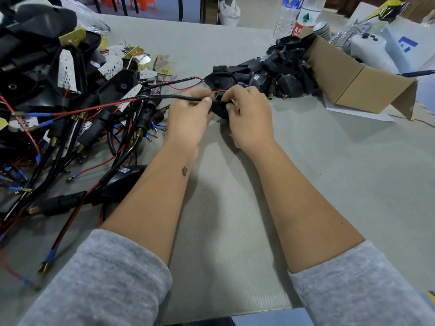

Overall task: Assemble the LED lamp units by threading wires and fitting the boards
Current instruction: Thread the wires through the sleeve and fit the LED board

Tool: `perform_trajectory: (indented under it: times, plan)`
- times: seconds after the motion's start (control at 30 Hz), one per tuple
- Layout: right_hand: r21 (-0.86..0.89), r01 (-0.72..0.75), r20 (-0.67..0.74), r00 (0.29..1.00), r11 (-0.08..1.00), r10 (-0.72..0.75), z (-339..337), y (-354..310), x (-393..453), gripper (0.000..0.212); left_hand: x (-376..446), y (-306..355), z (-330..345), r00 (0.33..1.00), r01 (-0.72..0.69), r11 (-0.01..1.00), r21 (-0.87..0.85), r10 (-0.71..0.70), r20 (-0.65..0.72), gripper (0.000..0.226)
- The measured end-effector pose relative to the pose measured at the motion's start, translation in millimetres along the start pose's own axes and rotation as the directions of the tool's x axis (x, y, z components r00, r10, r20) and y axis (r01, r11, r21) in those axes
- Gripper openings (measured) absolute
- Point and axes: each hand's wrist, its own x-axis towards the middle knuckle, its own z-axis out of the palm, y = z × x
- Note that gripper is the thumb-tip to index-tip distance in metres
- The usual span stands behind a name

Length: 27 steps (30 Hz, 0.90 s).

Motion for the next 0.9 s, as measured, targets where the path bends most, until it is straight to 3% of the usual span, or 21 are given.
perform_trajectory:
  times: [0.23,0.4,0.5,0.63,0.8,0.9]
  plan:
    - [0.035,-0.157,0.048,0.987,0.987,0.156,-2.6,0.7,1.5,0.041,4.9,2.3,-4.0,0.994,0.027,0.98,-0.198,-0.047,-0.099,0.024]
    - [0.074,-0.176,0.037,0.984,0.982,0.173,-0.9,2.9,2.5,0.025,7.3,3.3,-6.4,0.988,0.05,0.964,-0.26,-0.086,-0.129,0.024]
    - [0.181,-0.193,0.053,0.981,0.964,0.186,-1.8,0.2,1.6,0.028,7.4,4.2,-6.4,0.985,0.029,0.961,-0.276,-0.074,-0.153,0.024]
    - [0.219,-0.166,0.104,0.984,0.962,0.146,-2.6,-0.5,-0.5,0.036,7.3,4.9,-7.9,0.982,0.012,0.933,-0.36,-0.08,-0.174,0.022]
    - [0.224,-0.09,0.031,0.996,0.971,0.085,-2.9,1.3,-0.4,0.036,9.0,2.6,-9.2,0.979,0.013,0.932,-0.363,-0.086,-0.186,0.024]
    - [0.264,-0.041,-0.009,0.999,0.964,0.045,-2.0,-0.3,0.3,0.027,9.1,1.9,-9.3,0.977,0.005,0.929,-0.369,-0.083,-0.195,0.024]
